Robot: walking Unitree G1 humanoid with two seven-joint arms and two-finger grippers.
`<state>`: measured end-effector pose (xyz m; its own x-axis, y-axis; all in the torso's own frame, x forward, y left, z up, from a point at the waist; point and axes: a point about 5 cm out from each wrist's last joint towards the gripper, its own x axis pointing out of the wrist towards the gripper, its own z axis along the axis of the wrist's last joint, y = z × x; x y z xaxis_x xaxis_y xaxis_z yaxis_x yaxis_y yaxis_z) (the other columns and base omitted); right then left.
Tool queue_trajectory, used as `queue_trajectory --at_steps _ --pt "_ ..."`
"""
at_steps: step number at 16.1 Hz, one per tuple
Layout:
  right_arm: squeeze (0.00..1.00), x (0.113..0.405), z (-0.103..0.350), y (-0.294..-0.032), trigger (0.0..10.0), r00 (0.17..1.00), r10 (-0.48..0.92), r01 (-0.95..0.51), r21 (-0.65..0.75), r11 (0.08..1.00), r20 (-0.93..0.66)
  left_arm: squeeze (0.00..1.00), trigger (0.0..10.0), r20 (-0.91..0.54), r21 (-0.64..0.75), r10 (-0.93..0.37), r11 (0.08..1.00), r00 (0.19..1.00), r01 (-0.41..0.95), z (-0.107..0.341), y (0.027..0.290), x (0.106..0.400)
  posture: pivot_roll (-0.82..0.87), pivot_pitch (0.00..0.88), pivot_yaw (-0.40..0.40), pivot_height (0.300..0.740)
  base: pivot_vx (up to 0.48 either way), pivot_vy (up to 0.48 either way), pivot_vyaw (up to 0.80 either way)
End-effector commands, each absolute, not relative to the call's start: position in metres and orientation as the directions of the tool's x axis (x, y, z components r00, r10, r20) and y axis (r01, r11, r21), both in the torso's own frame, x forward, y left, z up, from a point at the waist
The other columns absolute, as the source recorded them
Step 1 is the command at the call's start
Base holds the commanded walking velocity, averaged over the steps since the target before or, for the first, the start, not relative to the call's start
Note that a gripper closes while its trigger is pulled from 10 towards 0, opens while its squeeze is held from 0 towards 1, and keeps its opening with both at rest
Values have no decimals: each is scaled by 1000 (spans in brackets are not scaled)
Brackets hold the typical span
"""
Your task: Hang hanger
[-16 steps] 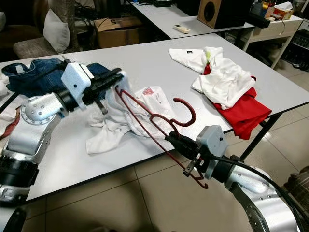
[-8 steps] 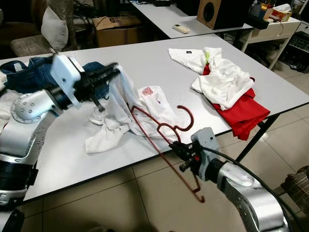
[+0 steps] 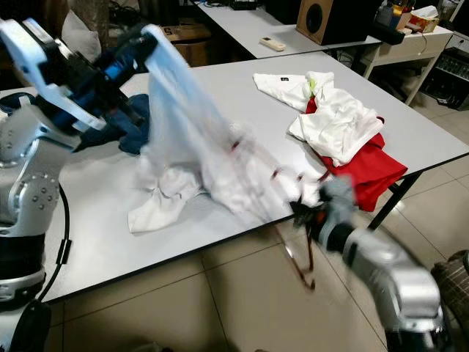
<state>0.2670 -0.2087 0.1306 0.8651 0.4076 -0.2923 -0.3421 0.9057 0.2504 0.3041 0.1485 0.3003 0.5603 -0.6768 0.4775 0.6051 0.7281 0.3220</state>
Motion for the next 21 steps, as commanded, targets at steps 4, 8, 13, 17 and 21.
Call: queue_trajectory --at_steps 4,8,13,17,21 --pt "0 272 176 -205 10000 904 426 -376 529 761 30 0 0 295 401 -591 790 751 464 255 177 314 -168 0 -30 740 0 0 0" --pt "0 275 149 -201 10000 932 359 -230 675 701 -55 0 0 217 427 -633 746 743 511 231 172 309 -162 0 -22 740 0 0 0" --pt "0 318 164 -177 10000 957 263 -208 926 316 126 0 0 47 448 -744 612 667 652 191 148 294 -146 0 -9 740 0 0 0" --pt "0 351 188 -152 10000 951 230 -236 966 106 207 0 0 53 462 -809 539 585 704 191 124 288 -124 0 -18 740 0 0 0" --pt "0 369 199 -126 10000 944 249 -238 969 61 216 0 0 69 446 -855 488 515 750 192 103 280 -121 0 -20 740 0 0 0"
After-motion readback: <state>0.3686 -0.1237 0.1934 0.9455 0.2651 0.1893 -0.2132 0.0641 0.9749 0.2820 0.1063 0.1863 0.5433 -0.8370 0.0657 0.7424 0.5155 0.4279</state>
